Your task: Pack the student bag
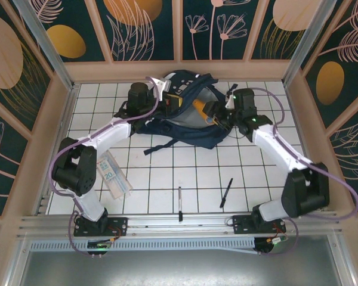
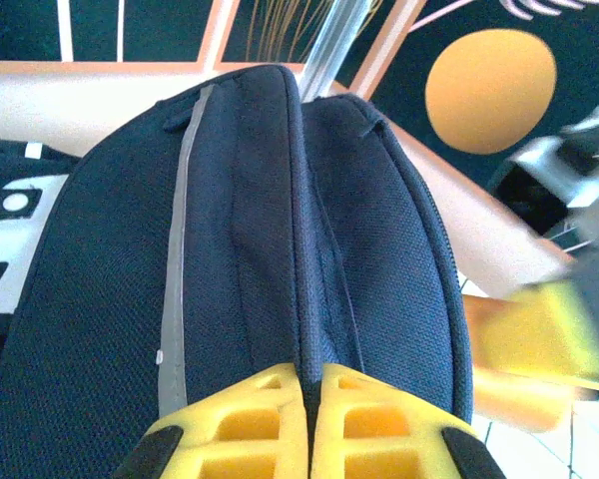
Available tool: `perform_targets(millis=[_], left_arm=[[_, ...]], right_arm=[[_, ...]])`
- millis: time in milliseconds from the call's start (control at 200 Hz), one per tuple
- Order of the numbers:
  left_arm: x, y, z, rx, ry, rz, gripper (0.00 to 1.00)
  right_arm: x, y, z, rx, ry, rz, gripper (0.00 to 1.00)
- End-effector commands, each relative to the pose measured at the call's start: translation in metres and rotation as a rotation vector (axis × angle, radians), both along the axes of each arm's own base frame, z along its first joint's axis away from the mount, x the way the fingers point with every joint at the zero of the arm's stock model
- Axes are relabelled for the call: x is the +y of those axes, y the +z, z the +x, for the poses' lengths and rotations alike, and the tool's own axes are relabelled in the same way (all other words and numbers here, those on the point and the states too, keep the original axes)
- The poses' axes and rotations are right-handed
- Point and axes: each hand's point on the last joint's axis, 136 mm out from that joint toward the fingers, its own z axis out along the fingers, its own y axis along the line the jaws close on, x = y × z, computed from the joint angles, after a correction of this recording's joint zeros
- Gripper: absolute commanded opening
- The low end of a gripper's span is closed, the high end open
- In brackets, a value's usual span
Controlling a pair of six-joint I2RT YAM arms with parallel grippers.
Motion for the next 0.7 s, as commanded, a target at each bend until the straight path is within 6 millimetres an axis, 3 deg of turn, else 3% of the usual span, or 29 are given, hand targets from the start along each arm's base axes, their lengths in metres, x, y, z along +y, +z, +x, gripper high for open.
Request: perform_targets(millis=[0,85,130,190,240,310,430,566,696], left_arm=[[-0.007,0.086,-0.024,-0.154,-0.092,-0.171,0.00],[-0.007,0.086,-0.023,-0.147,-0.085,-0.209,0.00],[-0.008,0.086,-0.022,-0.141,-0.085,-0.231,0.00],[-0.009,0.084,-0.019,-0.128,-0.084,-0.248,0.00],[-0.009,0.081,-0.018,-0.119,-0.078,-0.254,0.00],[-0.008,0.076,-0.017,-0.116,-0.070,-0.255,0.00],[-0.006,0.067,-0.020,-0.106,-0.063,-0.257,0.00],[-0.004,0.062,-0.026,-0.107,-0.071,-0.242,0.00],[-0.002,0.055,-0.028,-0.103,-0.064,-0.216,0.00]], right_arm=[[-0.020,-0.028,0.048,-0.009,-0.185,-0.106,0.59],[-0.023,-0.040,0.076,0.004,-0.350,-0.058,0.59],[-0.012,-0.038,0.089,-0.028,-0.383,-0.014,0.61],[0.009,-0.039,0.103,-0.042,-0.372,0.021,0.72],[0.030,-0.043,0.106,-0.004,-0.306,0.074,0.82],[0.044,-0.045,0.099,0.028,-0.244,0.122,0.89],[0.034,-0.052,0.073,0.092,-0.196,0.165,0.96],[0.003,-0.074,0.046,0.168,-0.167,0.104,0.84],[-0.023,-0.098,0.037,0.214,-0.182,-0.049,0.78]])
